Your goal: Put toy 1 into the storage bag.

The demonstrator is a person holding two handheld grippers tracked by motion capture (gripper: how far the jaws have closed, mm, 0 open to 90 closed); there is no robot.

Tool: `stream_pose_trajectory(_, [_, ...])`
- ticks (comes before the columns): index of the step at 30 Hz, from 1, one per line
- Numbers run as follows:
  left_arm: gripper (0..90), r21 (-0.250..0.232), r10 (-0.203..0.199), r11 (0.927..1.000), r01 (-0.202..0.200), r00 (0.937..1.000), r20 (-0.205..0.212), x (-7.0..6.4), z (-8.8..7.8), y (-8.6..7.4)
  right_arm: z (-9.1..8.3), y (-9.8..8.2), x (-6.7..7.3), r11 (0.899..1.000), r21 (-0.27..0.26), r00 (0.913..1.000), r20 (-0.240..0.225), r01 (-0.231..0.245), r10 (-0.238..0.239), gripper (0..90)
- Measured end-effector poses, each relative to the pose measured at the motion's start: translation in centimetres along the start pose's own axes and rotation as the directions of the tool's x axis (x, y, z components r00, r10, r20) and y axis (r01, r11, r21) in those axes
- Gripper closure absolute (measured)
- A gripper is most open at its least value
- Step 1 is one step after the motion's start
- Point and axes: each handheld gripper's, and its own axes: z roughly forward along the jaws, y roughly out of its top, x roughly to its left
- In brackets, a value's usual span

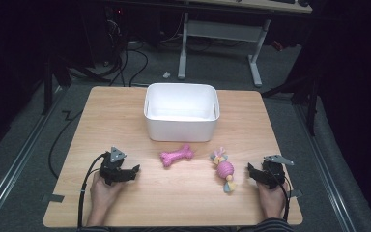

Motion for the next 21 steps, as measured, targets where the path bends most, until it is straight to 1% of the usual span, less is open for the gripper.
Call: stream_pose_trajectory(21, [20.8, -0.002, -0.003, 1.0, 0.003, 1.0, -0.001, 0.03, 0.05, 0.04, -0.01, 0.0, 0.11, 1.0, 0.0, 0.9998, -0.01, 0.014, -0.014, 31.9])
